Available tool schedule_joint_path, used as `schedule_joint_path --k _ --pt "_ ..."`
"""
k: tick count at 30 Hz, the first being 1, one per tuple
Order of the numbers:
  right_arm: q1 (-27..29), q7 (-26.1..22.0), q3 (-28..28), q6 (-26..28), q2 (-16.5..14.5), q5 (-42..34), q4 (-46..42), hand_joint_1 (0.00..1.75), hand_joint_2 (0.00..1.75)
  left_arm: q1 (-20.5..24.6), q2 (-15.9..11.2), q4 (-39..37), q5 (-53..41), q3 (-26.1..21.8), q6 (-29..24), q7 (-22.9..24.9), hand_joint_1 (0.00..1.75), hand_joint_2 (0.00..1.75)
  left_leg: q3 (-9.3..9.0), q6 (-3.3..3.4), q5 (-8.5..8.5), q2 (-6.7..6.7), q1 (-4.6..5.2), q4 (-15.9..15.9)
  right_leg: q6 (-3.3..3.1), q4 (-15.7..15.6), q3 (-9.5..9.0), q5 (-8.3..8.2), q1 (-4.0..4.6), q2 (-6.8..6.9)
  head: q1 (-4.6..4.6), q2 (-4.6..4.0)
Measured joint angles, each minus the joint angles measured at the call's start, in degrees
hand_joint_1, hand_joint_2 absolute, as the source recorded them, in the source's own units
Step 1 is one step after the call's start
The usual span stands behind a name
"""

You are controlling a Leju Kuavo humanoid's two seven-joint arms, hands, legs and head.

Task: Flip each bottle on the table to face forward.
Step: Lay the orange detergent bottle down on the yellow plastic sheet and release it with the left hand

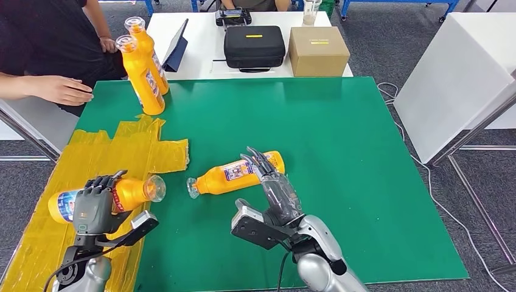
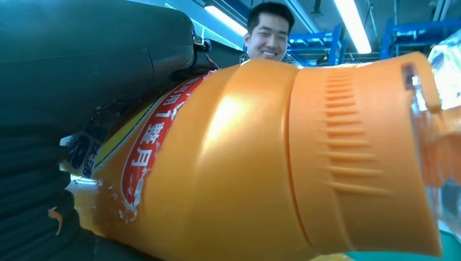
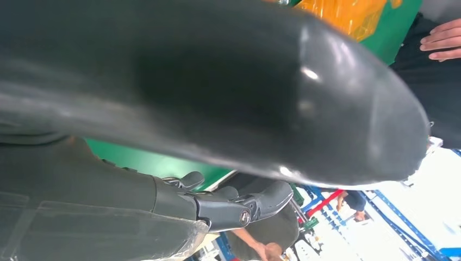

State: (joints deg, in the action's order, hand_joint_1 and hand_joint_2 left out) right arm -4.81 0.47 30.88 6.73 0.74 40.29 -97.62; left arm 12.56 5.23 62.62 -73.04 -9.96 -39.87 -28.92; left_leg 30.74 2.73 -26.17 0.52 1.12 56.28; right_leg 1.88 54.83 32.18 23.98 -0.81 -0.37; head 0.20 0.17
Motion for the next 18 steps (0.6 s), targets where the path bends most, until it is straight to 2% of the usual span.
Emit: schedule_joint_path --k 9,18 --pt "0.5 -0.5 1.3 -0.8 0.6 -0.5 -1.1 0.0 0.0 1.3 -0.2 -2.9 -6.0 -1.0 0.0 3.8 1.75 1.75 0.02 0.0 0.0 0.01 0.01 0.0 0.0 0.0 0.0 0.0 -0.01 0.0 0.0 0.01" --pt "0.8 -0.5 2.6 -1.0 1.2 -0.4 -2.7 0.0 0.0 2.2 -0.3 -5.1 -6.6 -1.8 -0.1 5.2 1.75 1.75 0.01 0.0 0.0 0.01 0.0 0.0 0.0 0.0 0.0 0.0 0.0 0.0 0.0 0.0"
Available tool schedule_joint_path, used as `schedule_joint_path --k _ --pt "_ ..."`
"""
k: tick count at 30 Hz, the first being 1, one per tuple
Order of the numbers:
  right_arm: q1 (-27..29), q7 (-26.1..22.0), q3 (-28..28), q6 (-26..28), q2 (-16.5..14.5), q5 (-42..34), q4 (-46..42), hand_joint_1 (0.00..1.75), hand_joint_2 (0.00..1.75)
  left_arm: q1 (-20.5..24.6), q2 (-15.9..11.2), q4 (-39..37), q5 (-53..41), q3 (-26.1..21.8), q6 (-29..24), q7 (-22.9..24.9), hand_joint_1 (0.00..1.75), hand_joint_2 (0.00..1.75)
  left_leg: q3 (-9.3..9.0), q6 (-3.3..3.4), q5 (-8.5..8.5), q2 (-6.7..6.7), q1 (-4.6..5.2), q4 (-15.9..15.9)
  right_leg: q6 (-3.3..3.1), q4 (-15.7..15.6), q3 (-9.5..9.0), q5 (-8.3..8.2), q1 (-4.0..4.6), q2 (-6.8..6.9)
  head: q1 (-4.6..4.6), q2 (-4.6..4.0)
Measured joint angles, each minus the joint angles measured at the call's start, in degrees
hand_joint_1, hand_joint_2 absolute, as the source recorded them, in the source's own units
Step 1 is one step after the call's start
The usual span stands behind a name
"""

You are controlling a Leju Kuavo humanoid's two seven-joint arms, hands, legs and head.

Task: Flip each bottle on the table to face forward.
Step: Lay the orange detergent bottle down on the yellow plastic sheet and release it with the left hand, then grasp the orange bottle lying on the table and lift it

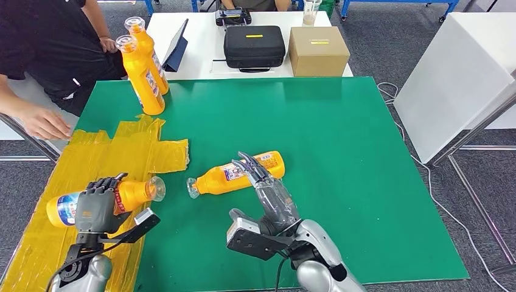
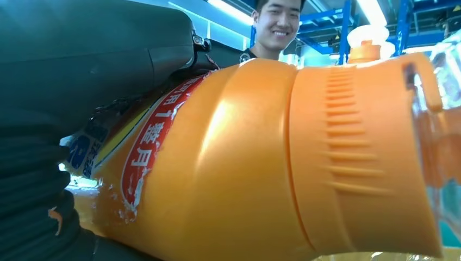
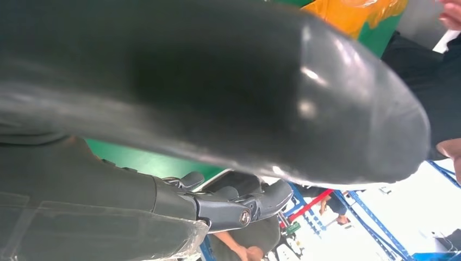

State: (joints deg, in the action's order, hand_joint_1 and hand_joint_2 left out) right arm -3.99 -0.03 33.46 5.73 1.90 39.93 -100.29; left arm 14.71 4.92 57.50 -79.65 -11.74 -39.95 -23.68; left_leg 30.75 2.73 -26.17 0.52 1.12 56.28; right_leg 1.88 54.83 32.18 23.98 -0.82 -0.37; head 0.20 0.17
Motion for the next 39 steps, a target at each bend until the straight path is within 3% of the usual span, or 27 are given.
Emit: schedule_joint_path --k 4,5,6,8,9,10,19,30,33,35,39 --pt "0.5 -0.1 0.3 0.0 0.5 0.0 -0.2 0.0 0.0 -0.1 0.0 -1.0 0.0 0.0 0.0 1.5 1.69 1.75 0.0 0.0 0.0 0.0 0.0 0.0 0.0 0.0 0.0 0.0 0.0 0.0 0.0 0.0" --pt "0.5 -0.1 0.4 0.0 0.6 0.0 -0.2 0.0 0.0 -0.1 0.0 -1.1 0.0 0.0 0.0 1.6 1.42 1.75 0.0 0.0 0.0 0.0 0.0 0.0 0.0 0.0 0.0 0.0 0.0 0.0 0.0 0.0" --pt "0.6 -0.1 0.5 0.0 0.7 0.0 -0.2 0.0 0.0 -0.1 0.0 -1.3 0.0 0.0 0.0 1.6 0.99 1.75 0.0 0.0 0.0 0.0 0.0 0.0 0.0 0.0 0.0 0.0 0.0 0.0 0.0 0.01" --pt "0.7 -0.1 0.6 0.0 0.8 0.0 -0.2 0.0 0.0 -0.1 0.0 -1.6 0.0 0.0 0.0 1.8 0.17 0.87 0.0 0.0 0.0 0.0 0.0 0.0 0.0 0.0 0.0 0.0 0.0 0.0 0.0 0.01" --pt "0.7 -0.2 0.7 0.0 0.8 0.0 -0.2 0.0 0.0 -0.1 0.0 -1.7 -0.1 0.1 0.0 2.1 0.0 0.44 0.0 0.0 0.0 0.0 0.0 0.0 0.0 0.0 0.0 0.0 0.0 0.0 0.0 0.01" --pt "0.8 -0.2 0.7 0.0 0.9 0.0 -0.2 0.0 0.0 -0.1 0.0 -1.9 -0.1 0.2 0.0 2.5 0.0 0.0 0.0 0.0 0.0 0.0 0.0 0.0 0.0 0.0 0.0 0.0 -0.01 0.0 0.0 0.01" --pt "1.0 -0.9 0.7 -0.7 0.9 0.2 -0.2 0.0 0.0 -1.8 -0.4 -2.8 2.6 6.1 0.0 4.9 0.0 0.0 0.01 0.0 0.0 0.01 0.0 0.0 0.0 0.0 0.0 0.0 -0.01 0.0 0.01 0.01" --pt "-1.3 0.7 0.7 -1.9 0.6 -0.1 -0.2 0.0 0.0 -1.9 -2.0 -1.9 14.1 15.3 -0.1 1.5 0.0 0.0 0.0 0.0 0.0 0.01 0.0 0.0 0.0 0.0 -0.03 0.0 -0.01 0.0 0.0 0.0" --pt "-2.5 1.3 0.2 -1.9 0.6 0.1 0.0 0.0 0.0 -2.7 -2.5 1.5 20.7 17.7 1.6 1.2 0.0 0.0 0.0 0.0 0.0 0.0 0.0 0.0 0.0 0.0 -0.02 0.0 0.0 0.0 -0.01 0.0" --pt "-3.5 1.7 -0.6 -1.7 0.6 0.8 0.4 0.0 0.0 -3.5 -2.9 5.7 29.8 18.7 5.2 1.2 0.0 0.0 0.01 0.0 0.0 0.01 0.0 0.0 0.0 0.0 -0.02 0.0 0.0 0.0 0.0 0.0" --pt "-6.2 1.8 -3.3 -2.6 1.1 2.5 3.1 0.0 1.75 -4.9 -3.7 16.6 61.1 18.5 20.9 3.5 0.0 0.0 0.02 0.01 0.01 0.0 0.0 0.0 0.0 0.0 -0.03 -0.01 -0.01 0.0 0.0 0.01"
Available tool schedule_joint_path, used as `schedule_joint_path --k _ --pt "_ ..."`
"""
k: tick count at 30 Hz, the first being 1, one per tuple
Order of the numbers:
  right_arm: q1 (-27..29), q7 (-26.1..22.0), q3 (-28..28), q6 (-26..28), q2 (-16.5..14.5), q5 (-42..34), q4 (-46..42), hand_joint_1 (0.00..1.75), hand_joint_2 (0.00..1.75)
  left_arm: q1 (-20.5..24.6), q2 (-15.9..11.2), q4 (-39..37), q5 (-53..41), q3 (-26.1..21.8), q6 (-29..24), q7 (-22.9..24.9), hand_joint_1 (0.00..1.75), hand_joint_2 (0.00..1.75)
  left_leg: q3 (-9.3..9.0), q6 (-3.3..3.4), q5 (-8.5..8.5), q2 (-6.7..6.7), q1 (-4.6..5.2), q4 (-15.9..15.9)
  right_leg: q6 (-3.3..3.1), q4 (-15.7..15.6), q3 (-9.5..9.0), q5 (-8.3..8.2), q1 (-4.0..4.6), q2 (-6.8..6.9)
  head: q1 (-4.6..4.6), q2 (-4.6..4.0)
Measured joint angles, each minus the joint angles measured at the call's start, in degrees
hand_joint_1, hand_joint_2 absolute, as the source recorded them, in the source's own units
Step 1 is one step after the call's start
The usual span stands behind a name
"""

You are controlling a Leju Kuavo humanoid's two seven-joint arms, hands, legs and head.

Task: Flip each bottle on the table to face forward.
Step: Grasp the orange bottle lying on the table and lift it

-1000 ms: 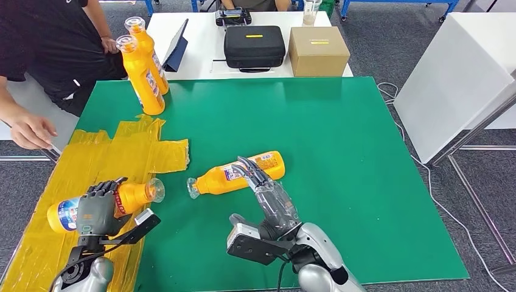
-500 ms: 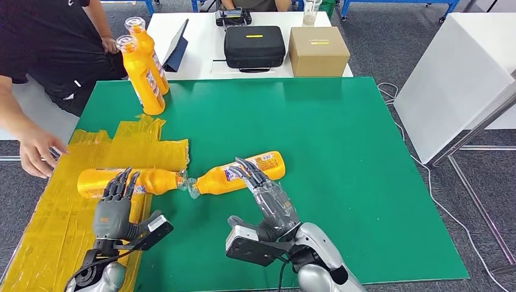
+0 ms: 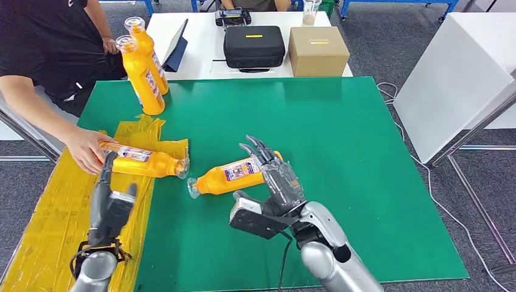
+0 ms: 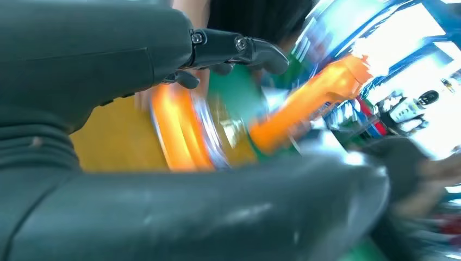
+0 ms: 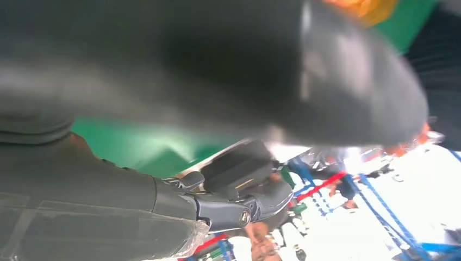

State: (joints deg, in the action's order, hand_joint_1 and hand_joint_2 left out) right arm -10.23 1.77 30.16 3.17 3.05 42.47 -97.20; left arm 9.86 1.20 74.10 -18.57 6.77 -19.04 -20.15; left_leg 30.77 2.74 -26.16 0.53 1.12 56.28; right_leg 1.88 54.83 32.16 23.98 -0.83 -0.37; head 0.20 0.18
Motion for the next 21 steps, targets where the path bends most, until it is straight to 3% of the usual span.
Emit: schedule_joint_path --k 3,8,21 --pt "-3.7 0.0 -2.0 -2.2 0.6 0.9 4.0 0.0 1.75 0.3 -1.1 5.4 15.9 -1.4 10.0 1.5 0.0 0.0 -0.01 0.02 0.03 0.0 0.0 0.0 0.01 0.0 -0.01 -0.02 0.0 0.0 0.0 0.0" --pt "-11.6 1.9 -3.8 -7.0 1.9 4.6 13.3 0.0 1.75 3.8 -2.3 7.6 28.9 -2.8 18.9 4.5 0.0 0.0 -0.03 0.06 0.11 0.07 0.0 0.0 0.12 0.0 -0.02 -0.12 0.0 0.04 -0.01 -0.01" --pt "-20.2 2.8 -3.6 -14.6 3.6 7.7 28.8 0.0 1.75 11.6 -2.6 3.1 36.6 -2.0 23.4 7.8 0.0 0.0 0.04 0.07 0.11 0.04 0.01 0.0 0.16 0.0 0.04 -0.14 -0.02 0.03 -0.01 0.0"
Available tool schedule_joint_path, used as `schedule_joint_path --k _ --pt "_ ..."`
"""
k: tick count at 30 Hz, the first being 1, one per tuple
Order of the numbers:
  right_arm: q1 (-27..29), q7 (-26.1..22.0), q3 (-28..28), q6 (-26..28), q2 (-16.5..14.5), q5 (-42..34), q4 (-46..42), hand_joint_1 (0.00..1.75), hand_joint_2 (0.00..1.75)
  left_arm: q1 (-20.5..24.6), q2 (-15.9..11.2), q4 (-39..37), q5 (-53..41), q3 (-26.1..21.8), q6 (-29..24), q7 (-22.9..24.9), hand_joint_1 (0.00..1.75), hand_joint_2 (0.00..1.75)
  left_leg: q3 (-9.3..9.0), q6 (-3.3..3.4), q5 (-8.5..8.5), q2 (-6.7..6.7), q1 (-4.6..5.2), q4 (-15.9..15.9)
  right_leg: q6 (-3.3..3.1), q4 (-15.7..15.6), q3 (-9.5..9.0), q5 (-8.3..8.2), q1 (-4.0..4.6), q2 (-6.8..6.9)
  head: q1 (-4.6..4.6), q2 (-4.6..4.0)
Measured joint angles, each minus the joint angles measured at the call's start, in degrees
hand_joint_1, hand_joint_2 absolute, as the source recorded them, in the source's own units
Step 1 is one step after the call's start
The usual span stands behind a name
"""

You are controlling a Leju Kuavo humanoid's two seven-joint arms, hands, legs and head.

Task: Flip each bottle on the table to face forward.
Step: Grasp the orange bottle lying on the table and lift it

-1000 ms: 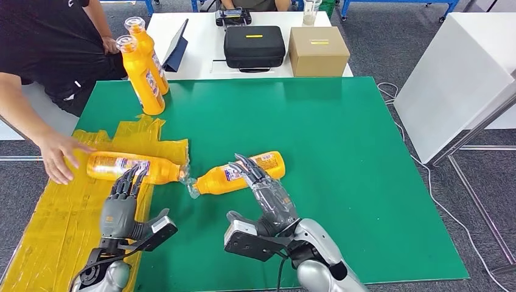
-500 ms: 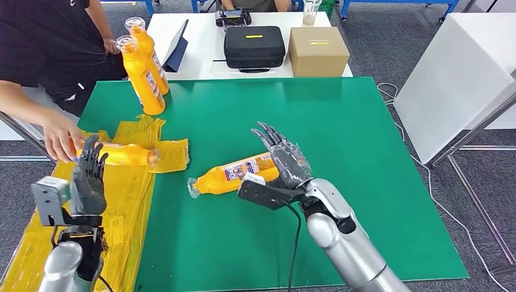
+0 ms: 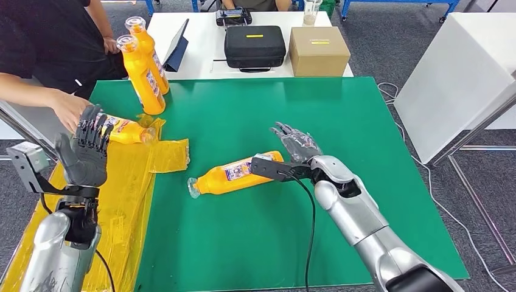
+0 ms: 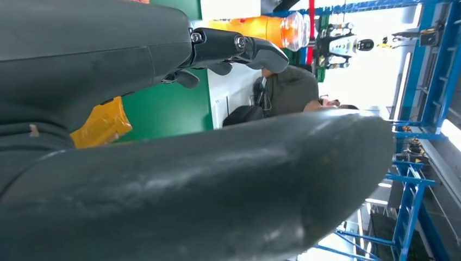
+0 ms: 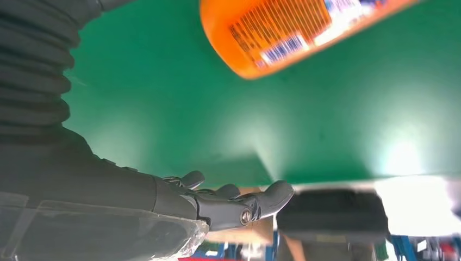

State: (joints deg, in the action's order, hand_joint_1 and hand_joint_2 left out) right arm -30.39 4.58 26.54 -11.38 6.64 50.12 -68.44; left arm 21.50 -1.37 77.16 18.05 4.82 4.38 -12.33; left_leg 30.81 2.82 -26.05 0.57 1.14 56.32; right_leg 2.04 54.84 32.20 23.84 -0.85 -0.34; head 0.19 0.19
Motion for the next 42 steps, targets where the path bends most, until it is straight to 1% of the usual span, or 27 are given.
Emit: schedule_joint_path --k 4,9,14,27,31,37,42 --pt "-1.4 -1.7 1.3 -2.5 0.1 -0.9 3.4 0.0 1.75 2.4 0.5 -2.7 0.5 1.0 -0.2 0.2 0.0 0.0 0.0 0.0 0.01 -0.01 0.0 0.0 0.0 0.0 -0.01 -0.01 0.0 0.0 0.0 -0.01" --pt "-3.4 -4.4 2.8 -5.2 -0.1 -4.5 6.1 0.0 1.75 4.8 1.1 -5.3 0.4 1.8 -1.1 0.2 0.0 0.0 0.02 0.0 0.01 -0.01 0.0 0.0 0.0 0.0 0.02 -0.01 0.0 0.0 0.0 0.0" --pt "-5.6 -5.2 4.2 -6.5 -0.3 -6.1 8.4 0.0 1.75 6.9 1.8 -7.2 0.2 2.0 -1.6 0.3 0.0 0.0 0.02 0.0 0.01 -0.01 0.0 0.0 0.0 0.0 0.02 -0.01 0.0 0.0 0.0 -0.01" --pt "-6.7 -5.2 5.9 -6.5 -0.3 -6.2 10.8 0.0 1.75 7.7 2.1 -8.7 0.1 2.0 -1.9 0.3 0.0 0.0 0.03 0.01 0.01 -0.01 0.01 0.0 0.0 0.0 0.02 -0.01 -0.01 -0.01 -0.01 -0.01" --pt "-7.3 -5.2 7.0 -7.0 -0.3 -5.0 12.0 0.0 1.75 7.7 2.1 -8.7 0.1 2.0 -2.3 0.5 0.0 0.0 0.03 0.0 0.01 -0.01 0.01 0.0 0.0 0.0 0.02 -0.01 0.0 -0.01 -0.01 0.0" --pt "-8.1 -5.0 10.4 -7.1 -0.5 -0.8 17.1 0.0 1.75 7.7 2.1 -8.6 0.1 1.9 -2.7 1.0 0.0 0.0 0.03 0.0 0.01 -0.01 0.0 0.0 0.0 0.0 0.01 -0.01 -0.01 0.0 0.0 -0.01" --pt "-9.1 -6.4 13.6 -6.8 -0.9 1.8 22.4 0.0 1.75 7.7 2.1 -8.5 0.2 1.8 -3.1 1.1 0.0 0.0 0.0 0.0 0.01 -0.01 0.0 0.0 0.0 0.0 -0.01 -0.01 -0.01 0.0 0.01 -0.01"
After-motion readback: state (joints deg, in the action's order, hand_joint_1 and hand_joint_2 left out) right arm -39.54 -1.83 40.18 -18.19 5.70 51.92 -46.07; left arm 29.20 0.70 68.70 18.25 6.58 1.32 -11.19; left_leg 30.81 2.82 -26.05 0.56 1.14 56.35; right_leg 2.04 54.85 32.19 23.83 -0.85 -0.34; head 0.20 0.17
